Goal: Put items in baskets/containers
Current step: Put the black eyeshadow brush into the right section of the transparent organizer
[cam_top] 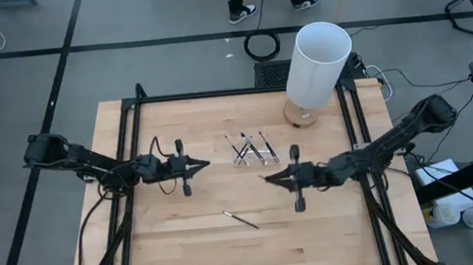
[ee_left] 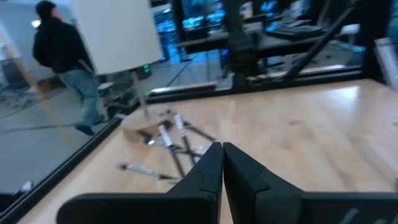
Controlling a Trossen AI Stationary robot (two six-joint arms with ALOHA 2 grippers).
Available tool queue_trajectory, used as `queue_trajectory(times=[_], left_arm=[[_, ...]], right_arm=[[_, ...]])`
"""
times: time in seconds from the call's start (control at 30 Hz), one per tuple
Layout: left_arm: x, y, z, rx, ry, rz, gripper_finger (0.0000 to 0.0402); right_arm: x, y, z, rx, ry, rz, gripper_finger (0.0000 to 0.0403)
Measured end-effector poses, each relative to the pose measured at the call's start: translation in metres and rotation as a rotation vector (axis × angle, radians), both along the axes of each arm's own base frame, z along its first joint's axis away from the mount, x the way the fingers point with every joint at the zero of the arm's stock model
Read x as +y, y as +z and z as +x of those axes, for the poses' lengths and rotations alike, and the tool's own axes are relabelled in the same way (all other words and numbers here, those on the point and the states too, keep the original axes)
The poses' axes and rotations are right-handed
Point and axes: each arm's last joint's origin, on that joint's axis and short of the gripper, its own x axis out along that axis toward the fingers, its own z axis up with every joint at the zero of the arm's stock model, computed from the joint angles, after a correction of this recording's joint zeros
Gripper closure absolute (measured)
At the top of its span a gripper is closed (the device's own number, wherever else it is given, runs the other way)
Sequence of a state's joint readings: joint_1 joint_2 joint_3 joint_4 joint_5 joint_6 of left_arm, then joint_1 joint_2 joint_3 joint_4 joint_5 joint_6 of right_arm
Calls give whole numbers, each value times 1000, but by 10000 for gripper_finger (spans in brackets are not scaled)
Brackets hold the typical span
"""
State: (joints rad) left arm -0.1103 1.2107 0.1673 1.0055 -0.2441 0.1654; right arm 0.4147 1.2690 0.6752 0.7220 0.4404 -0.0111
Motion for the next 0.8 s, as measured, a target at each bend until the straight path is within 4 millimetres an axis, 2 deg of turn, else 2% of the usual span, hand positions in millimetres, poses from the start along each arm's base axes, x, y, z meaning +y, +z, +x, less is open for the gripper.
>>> queue_trajectory(times=[0.23, 0.43, 0.6, 0.8], left_arm=[[-4, 6, -3, -27, -34, 7, 380], [-5, 7, -3, -36, -35, 3, 380], [-5, 7, -3, -35, -34, 1, 380], [-5, 7, -3, -36, -32, -11, 380]], right_arm=[[-43, -28, -20, -213, -37, -21, 403], [-76, -37, -18, -207, -43, -12, 403], [-100, -42, -14, -191, -9, -53, 403], [-123, -53, -9, -174, 10, -20, 403]])
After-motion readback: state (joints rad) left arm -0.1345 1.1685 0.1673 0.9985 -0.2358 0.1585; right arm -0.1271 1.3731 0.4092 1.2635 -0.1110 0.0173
